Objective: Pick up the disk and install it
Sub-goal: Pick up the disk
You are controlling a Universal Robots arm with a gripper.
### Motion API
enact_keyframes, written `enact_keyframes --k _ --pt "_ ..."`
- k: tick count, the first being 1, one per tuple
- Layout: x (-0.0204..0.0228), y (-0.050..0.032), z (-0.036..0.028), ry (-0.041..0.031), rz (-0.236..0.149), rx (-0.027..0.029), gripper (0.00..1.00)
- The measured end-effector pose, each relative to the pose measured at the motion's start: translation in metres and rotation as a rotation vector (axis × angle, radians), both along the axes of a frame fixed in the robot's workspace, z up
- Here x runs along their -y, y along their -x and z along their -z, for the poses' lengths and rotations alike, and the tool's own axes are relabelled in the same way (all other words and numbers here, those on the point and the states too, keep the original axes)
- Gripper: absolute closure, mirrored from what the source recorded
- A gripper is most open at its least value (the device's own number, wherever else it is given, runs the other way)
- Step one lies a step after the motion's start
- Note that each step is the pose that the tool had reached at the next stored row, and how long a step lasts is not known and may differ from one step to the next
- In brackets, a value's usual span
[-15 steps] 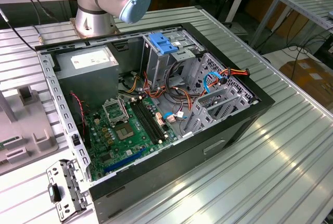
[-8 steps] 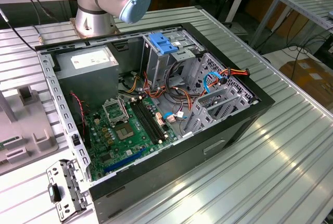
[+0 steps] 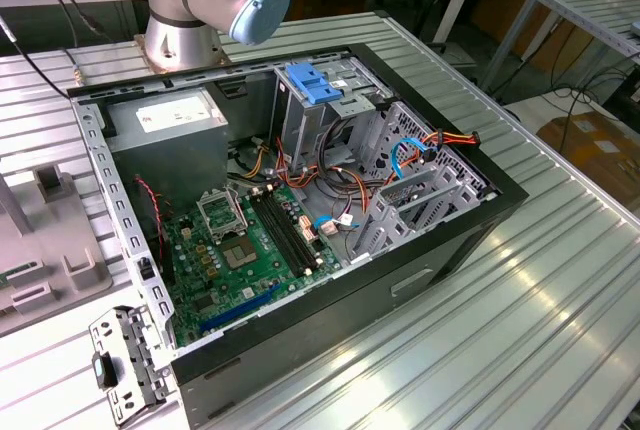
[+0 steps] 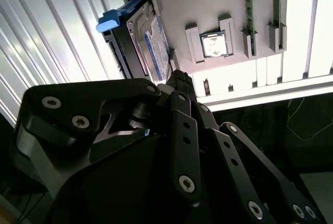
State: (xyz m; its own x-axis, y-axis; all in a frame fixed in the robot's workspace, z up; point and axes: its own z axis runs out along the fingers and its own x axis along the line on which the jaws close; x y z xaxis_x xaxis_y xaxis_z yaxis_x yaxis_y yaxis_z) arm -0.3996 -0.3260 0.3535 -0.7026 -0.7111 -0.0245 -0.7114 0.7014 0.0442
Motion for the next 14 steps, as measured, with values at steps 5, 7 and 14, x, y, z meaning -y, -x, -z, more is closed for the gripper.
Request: enact_keyframes --k 5,7,14 --pt "0.0 0.0 0.0 0.0 -0.039 -0.0001 0.89" --pt "0.0 0.0 0.0 0.0 -0.057 0.0 0.89" --pt "0.0 0.0 0.0 0.0 -0.112 -0.0001 0.89"
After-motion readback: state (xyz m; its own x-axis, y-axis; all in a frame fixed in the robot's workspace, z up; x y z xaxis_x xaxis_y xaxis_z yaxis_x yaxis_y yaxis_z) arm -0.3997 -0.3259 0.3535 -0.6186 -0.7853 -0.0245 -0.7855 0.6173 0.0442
